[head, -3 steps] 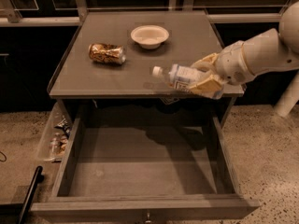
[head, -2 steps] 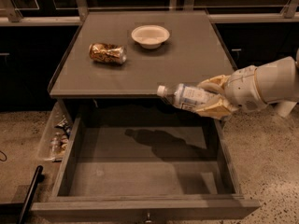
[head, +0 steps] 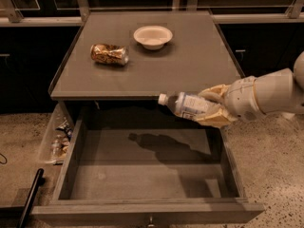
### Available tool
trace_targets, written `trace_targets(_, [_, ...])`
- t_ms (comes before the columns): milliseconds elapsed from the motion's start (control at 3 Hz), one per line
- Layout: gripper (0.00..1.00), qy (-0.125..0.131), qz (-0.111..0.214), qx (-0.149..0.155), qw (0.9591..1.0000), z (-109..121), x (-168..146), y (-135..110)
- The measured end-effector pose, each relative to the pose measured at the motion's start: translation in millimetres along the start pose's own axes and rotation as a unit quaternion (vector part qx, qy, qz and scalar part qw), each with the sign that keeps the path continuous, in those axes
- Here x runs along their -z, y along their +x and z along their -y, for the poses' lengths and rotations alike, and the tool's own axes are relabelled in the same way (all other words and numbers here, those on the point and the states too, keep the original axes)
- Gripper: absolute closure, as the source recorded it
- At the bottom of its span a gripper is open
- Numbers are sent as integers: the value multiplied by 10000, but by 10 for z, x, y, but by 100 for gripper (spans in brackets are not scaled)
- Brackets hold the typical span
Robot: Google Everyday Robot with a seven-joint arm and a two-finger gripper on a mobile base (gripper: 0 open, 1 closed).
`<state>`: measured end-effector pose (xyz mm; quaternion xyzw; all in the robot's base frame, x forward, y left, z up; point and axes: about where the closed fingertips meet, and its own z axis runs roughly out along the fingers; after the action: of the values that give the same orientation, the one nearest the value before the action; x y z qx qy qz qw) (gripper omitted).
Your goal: Place blue plastic bottle into middle drawer
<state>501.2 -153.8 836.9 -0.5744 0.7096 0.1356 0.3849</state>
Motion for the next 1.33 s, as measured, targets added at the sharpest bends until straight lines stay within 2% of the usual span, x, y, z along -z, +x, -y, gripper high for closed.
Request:
trace_targets(333, [100,-167,-34,-123,9998,-287,-301,241])
trace_targets(667, [100,-523,-23,-110,9986,-642,-717,564])
trace_targets(1000, [100,-805,75,-7,9967,-828,-1122,870])
trace_targets(1333, [100,-960,54,141,9953,-878,-1438,1101])
